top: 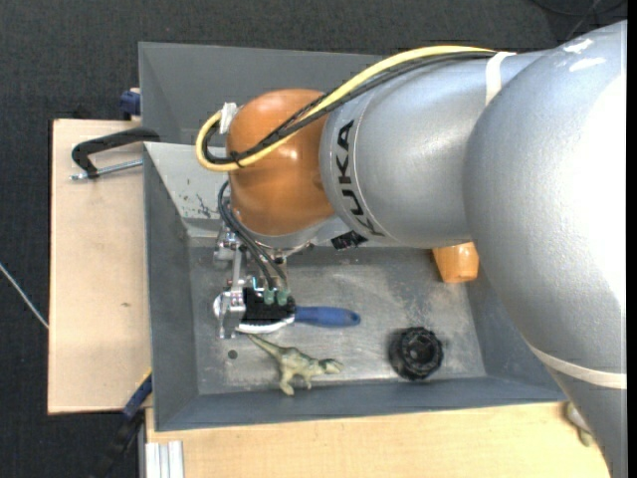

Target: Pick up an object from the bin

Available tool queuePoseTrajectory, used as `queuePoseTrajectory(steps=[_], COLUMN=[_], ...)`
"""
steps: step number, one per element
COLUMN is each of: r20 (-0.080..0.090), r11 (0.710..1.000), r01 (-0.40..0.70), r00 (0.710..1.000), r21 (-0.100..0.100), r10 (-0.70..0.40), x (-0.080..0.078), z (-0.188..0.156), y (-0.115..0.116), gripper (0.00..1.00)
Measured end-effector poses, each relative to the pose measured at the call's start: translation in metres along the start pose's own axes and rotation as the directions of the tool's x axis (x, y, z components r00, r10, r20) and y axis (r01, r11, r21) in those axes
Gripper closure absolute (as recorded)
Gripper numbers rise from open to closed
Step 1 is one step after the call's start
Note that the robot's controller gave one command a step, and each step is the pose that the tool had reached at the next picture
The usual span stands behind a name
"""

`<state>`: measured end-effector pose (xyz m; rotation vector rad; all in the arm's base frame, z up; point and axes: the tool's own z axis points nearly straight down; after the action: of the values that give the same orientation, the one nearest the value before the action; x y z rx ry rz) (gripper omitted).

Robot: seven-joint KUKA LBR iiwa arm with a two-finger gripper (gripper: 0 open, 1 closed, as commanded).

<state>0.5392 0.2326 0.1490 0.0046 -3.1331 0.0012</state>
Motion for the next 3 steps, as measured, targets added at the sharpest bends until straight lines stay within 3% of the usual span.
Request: queuePoseTrajectory(steps=[1,3], r20=[0.011,0.013], r11=[0.999,0.999], r01=[-0.049,-0.048], r00=[0.999,0.999], r21=[-0.005,-0.004], r10=[0.049,0.048], x=[-0.0084,-0.0105], z=[0.0780,0.0743], y=[-0.0534,-0.0503], gripper=[0.00,0.00])
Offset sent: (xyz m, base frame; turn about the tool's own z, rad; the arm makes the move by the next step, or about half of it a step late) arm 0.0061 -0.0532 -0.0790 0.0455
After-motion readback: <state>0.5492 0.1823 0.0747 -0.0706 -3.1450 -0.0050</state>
